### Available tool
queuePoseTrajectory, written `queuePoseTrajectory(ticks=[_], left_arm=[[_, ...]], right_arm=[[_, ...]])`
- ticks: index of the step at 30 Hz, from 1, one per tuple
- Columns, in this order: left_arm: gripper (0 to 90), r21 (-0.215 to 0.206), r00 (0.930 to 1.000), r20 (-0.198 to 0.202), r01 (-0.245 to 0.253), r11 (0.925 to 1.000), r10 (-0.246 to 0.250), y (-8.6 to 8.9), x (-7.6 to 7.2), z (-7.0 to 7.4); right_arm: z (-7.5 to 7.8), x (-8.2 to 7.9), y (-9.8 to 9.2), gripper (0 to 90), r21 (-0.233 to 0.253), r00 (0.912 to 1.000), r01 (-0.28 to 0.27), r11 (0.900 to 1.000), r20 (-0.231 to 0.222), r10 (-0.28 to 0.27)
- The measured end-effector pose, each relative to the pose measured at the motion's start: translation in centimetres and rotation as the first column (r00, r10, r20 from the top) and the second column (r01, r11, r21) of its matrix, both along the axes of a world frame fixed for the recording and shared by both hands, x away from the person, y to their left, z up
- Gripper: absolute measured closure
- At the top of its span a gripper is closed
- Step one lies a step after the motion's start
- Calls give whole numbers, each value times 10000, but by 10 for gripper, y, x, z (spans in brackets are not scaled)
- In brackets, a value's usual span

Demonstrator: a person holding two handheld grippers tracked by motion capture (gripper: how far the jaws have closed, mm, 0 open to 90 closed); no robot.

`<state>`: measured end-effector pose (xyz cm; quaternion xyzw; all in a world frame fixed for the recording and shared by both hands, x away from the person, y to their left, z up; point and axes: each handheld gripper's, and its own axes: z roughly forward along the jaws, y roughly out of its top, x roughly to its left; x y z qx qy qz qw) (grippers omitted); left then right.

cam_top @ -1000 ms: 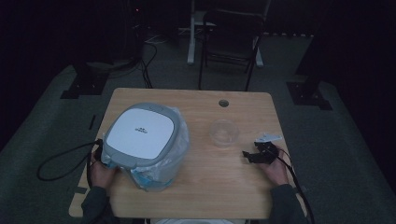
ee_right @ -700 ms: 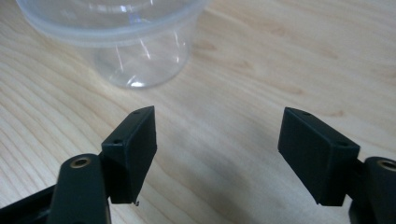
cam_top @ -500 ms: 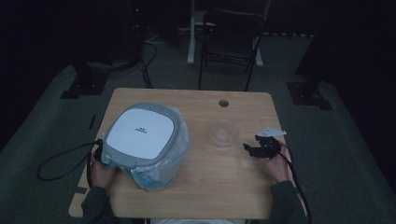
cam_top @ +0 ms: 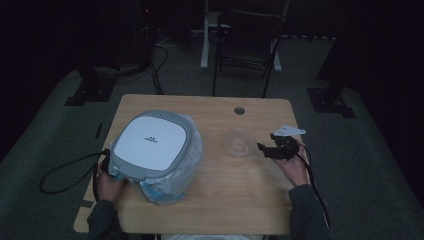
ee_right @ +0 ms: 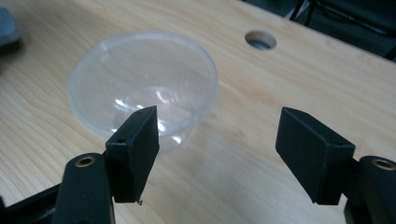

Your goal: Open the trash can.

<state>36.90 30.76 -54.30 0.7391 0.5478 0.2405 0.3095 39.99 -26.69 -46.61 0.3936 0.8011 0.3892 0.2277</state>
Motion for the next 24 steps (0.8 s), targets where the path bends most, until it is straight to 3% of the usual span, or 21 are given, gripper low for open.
queuePoseTrajectory(ticks=[24], left_arm=[[307,-9,10000,5,-21,10000,21,0,0,0]], right_arm=[[51,21,40,293,-255,9934,-743,9969,856,763]])
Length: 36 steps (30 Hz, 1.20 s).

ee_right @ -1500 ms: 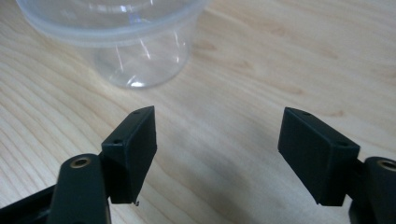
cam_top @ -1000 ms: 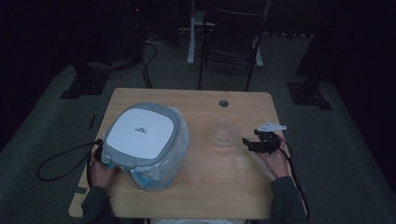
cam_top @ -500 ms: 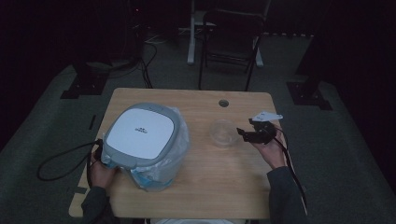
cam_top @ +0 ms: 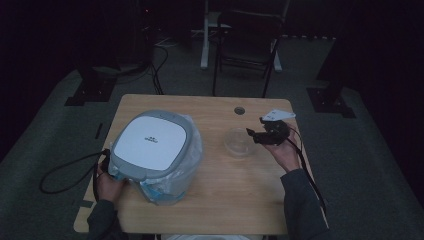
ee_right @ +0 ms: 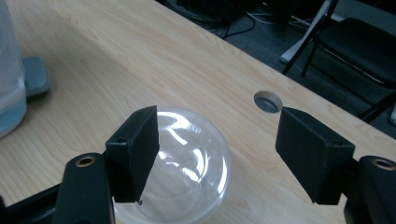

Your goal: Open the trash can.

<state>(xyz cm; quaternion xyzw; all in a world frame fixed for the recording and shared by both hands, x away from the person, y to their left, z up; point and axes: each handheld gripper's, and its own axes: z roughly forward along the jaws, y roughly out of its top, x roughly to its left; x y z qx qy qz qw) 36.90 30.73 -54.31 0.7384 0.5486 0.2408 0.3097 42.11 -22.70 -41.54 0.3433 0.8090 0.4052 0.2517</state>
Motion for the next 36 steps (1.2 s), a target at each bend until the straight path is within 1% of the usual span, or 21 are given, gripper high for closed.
queuePoseTrajectory(ticks=[9,17,19,22,25,27,29,30,31,33,34,35,36], left_arm=[[306,-4,10000,8,-30,10000,30,0,0,0],[300,-12,10000,13,-31,10000,31,0,0,0],[288,-18,10000,-12,35,10000,-35,-1,1,0],[275,-8,10000,-41,73,10000,-73,-1,1,0],[253,32,9999,-67,136,9999,-136,-2,1,0],[212,79,9998,-133,166,9998,-165,-2,2,0],[201,79,9998,-133,166,9998,-165,-2,2,0],[174,87,9998,-206,-11,10000,12,-2,2,-1],[151,114,9997,-246,-45,9999,48,-1,3,-1],[141,159,9996,-273,-83,9998,88,-1,3,-1],[111,159,9996,-273,-83,9998,88,-1,3,-1],[111,159,9996,-273,-83,9998,88,-1,3,-1],[106,153,9994,-325,-131,9998,136,-1,3,-1]], right_arm=[[9,5,12,293,57,9997,-225,9997,116,224],[15,7,22,293,234,9991,-398,9989,172,394],[18,7,25,292,250,9987,-485,9985,178,481],[20,8,28,266,344,9984,-520,9981,241,512],[23,8,29,237,389,9983,-524,9979,263,514],[25,8,31,217,430,9983,-515,9977,309,502],[25,9,31,212,433,9983,-505,9978,314,492],[27,9,33,203,457,9982,-515,9976,342,499],[28,9,34,196,462,9981,-520,9976,356,504],[29,10,36,179,451,9980,-527,9976,364,511],[29,10,36,179,451,9980,-527,9976,364,511],[30,10,37,179,436,9980,-504,9978,398,486],[32,10,40,128,471,9982,-429,9980,442,409]])
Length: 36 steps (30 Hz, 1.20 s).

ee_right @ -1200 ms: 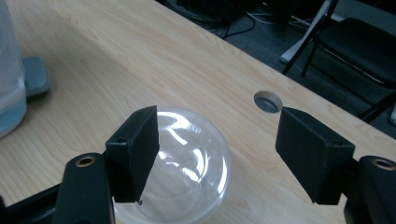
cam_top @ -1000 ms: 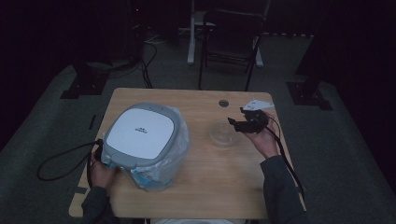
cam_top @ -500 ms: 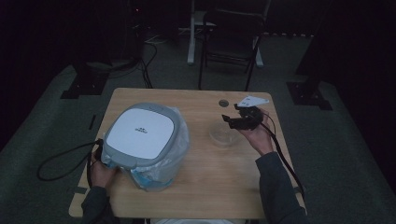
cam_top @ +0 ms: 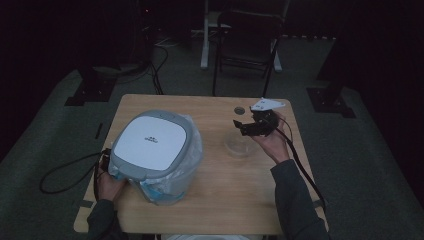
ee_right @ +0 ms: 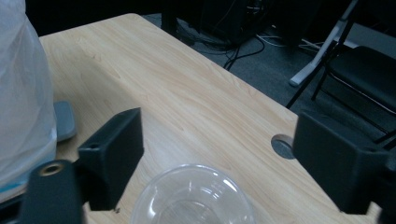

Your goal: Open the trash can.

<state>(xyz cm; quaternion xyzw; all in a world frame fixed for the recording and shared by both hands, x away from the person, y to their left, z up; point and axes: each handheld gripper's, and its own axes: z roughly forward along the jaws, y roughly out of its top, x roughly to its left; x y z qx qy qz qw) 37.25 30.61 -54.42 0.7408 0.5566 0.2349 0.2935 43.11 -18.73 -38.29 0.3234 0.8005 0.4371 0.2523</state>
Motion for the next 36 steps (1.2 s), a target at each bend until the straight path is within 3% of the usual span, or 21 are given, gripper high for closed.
queuePoseTrajectory(ticks=[5,11,15,22,29,36], left_arm=[[62,-2,9998,-70,-174,9998,174,1,1,-1],[62,0,9999,-63,-151,9999,151,1,1,-1],[62,7,9999,-62,-141,9999,141,1,1,-1],[55,141,9999,-30,-158,9998,158,1,1,0],[57,20,9999,-101,-137,9999,138,1,2,0],[61,-29,9997,-62,-220,9998,220,0,1,-1]], right_arm=[[6,0,4,105,135,9999,143,9998,1,-143],[11,0,7,101,297,9999,-59,9995,95,57],[13,0,10,102,181,9999,-8,9998,143,5],[22,-1,22,105,47,9991,-348,9994,230,347],[31,0,37,127,13,9969,-773,9970,176,773],[40,2,48,151,428,9936,-1130,9927,68,1128]])
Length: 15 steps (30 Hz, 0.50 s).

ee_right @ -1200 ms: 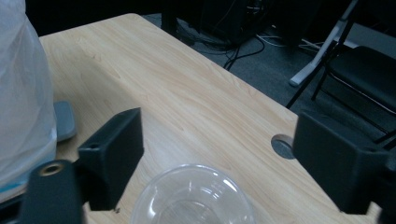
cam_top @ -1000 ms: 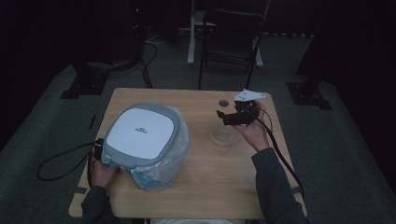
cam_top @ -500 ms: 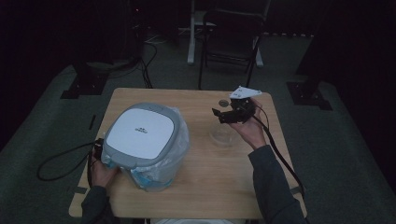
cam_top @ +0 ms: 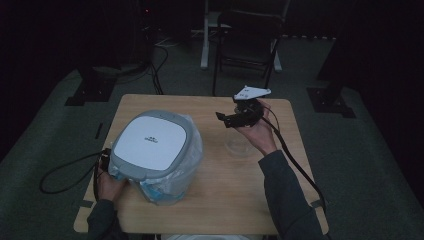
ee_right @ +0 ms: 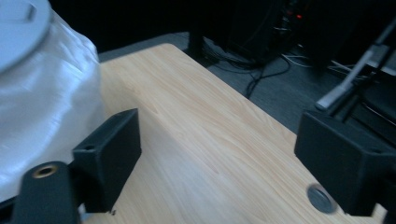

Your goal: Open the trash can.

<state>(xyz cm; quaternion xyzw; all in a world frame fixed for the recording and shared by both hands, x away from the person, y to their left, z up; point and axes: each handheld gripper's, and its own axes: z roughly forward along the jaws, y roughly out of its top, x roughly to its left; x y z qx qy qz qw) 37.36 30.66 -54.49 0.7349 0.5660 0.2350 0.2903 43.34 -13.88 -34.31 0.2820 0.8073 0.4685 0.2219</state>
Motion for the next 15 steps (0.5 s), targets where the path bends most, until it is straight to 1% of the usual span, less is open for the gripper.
queuePoseTrajectory(ticks=[4,6,8,9,10,12,13,14,15], left_arm=[[62,-4,10000,-5,-13,10000,13,0,0,0],[63,-2,10000,-7,-20,10000,20,0,0,0],[63,-31,10000,10,-51,10000,51,0,0,0],[63,3,10000,-12,-23,10000,23,0,0,0],[63,-29,10000,9,-55,10000,55,0,0,0],[63,-29,10000,9,-56,10000,56,0,0,0],[63,-29,10000,6,-55,10000,55,0,0,0],[63,-32,10000,5,-60,10000,60,0,0,0],[63,-32,10000,7,-60,10000,60,0,0,0]], right_arm=[[4,1,6,179,36,9998,-185,9998,-79,186],[8,1,13,227,92,9989,-438,9990,-134,439],[10,1,16,261,171,9983,-573,9982,-121,575],[11,2,18,296,227,9978,-640,9977,-153,644],[12,2,19,313,274,9972,-720,9970,-181,725],[14,3,21,397,505,9944,-1006,9936,-289,1021],[15,4,23,418,646,9915,-1226,9903,-358,1251],[16,4,24,442,740,9901,-1313,9886,-396,1345],[16,4,25,493,807,9889,-1386,9871,-423,1423]])
